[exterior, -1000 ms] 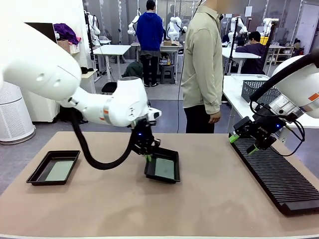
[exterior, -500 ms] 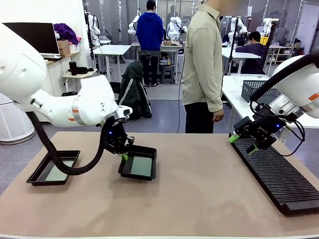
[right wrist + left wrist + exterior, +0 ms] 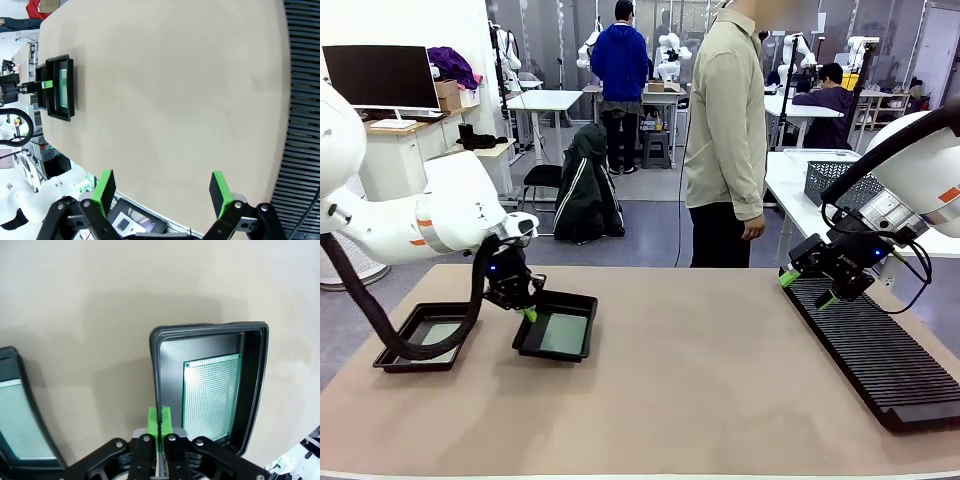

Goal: Inspect and transfer BCBs to ESD trays.
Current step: Pick up the ESD tray and place it on the left side of the table.

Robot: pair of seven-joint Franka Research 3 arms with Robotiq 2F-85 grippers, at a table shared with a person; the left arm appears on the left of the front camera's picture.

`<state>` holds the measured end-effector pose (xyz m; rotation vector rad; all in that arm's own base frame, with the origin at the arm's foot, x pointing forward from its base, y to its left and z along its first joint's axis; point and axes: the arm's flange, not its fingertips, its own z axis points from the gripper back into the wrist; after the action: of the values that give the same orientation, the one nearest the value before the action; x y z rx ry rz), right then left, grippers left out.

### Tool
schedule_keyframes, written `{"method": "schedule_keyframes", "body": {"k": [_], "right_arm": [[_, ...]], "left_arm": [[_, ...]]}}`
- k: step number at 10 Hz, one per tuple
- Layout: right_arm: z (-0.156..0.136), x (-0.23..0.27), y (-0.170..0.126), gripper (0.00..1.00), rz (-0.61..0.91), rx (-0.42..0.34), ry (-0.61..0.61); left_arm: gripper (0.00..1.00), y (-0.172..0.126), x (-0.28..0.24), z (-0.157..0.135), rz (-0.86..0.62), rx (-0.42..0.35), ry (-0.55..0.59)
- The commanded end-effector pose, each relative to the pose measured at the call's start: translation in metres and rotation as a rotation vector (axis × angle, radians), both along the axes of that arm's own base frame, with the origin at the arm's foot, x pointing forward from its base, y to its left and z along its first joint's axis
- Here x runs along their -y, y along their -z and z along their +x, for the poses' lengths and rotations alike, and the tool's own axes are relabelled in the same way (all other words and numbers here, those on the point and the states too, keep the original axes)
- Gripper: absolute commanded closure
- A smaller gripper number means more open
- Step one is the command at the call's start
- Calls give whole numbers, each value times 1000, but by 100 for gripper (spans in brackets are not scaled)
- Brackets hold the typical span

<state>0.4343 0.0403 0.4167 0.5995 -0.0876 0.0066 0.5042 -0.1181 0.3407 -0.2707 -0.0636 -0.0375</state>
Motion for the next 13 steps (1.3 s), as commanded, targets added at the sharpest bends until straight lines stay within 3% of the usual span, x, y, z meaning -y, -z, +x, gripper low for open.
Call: {"method": "schedule_keyframes", "body": {"k": [1,6,13], "right_arm": [[1,-2,1,0,-4,-6,20],[1,-2,1,0,-4,-6,20],[1,-2,1,0,-4,-6,20]], "left_arm": [[97,2,-25,-6,-30,-4,16],[97,14,-57,-9,-48,1,4],[97,26,-46,-9,31,11,-54]]}}
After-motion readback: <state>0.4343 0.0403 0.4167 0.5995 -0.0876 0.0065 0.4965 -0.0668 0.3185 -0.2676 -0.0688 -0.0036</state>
